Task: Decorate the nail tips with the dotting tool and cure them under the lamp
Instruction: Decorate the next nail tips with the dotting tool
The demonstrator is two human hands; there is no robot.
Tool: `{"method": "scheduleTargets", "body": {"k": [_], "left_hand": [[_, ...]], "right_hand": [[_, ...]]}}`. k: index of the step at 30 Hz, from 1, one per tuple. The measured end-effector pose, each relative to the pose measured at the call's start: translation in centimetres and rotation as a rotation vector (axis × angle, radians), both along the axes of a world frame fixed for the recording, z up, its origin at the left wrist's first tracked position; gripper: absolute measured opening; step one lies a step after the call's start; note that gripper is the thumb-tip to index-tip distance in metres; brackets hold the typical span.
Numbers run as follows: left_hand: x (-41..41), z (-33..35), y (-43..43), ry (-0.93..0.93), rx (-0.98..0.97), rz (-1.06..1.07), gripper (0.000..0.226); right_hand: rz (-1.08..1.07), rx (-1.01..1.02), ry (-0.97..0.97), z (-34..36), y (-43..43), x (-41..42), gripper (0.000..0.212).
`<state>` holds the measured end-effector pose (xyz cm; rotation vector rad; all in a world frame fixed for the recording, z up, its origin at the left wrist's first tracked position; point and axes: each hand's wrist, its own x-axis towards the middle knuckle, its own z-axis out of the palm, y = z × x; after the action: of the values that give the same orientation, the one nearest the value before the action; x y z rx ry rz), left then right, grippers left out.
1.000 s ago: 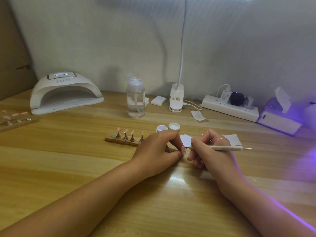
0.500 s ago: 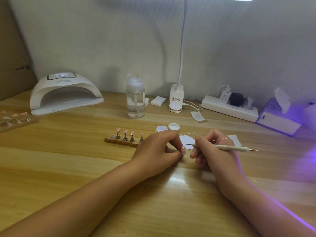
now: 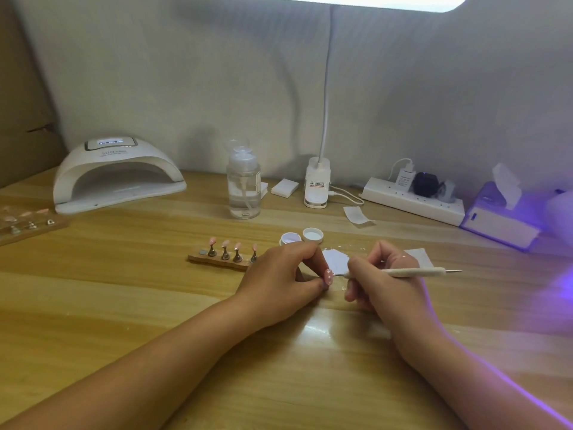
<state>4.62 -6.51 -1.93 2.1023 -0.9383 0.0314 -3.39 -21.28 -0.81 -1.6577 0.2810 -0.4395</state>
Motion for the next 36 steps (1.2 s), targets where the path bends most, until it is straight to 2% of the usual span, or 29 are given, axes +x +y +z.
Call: {"method": "scheduleTargets", "body": {"k": [9,22,33,36], "left_hand": [[0.00,0.00,0.04,0.016,0.004,0.000,0.026],[0.02,-0.02,-0.02,0.021,0.004,-0.001,0.025],[0.06,-0.05,0.03,0.020,0.003,-0.002,0.024],[0.07,-0.09,-0.01,0.014,0.005,0.000,0.026]], "right_hand": [[0.029,-0.026,0.038,-0.29,-0.04,0.14,0.018],[0.032,-0.012,0.009,-0.46,-0.28,0.21,0.038],[0.037,-0.016,0.024,-0.39,-0.04,0.26,0.036],[-0.013,0.014,-0.029,-0.14,-0.06,0.07,0.035]]}}
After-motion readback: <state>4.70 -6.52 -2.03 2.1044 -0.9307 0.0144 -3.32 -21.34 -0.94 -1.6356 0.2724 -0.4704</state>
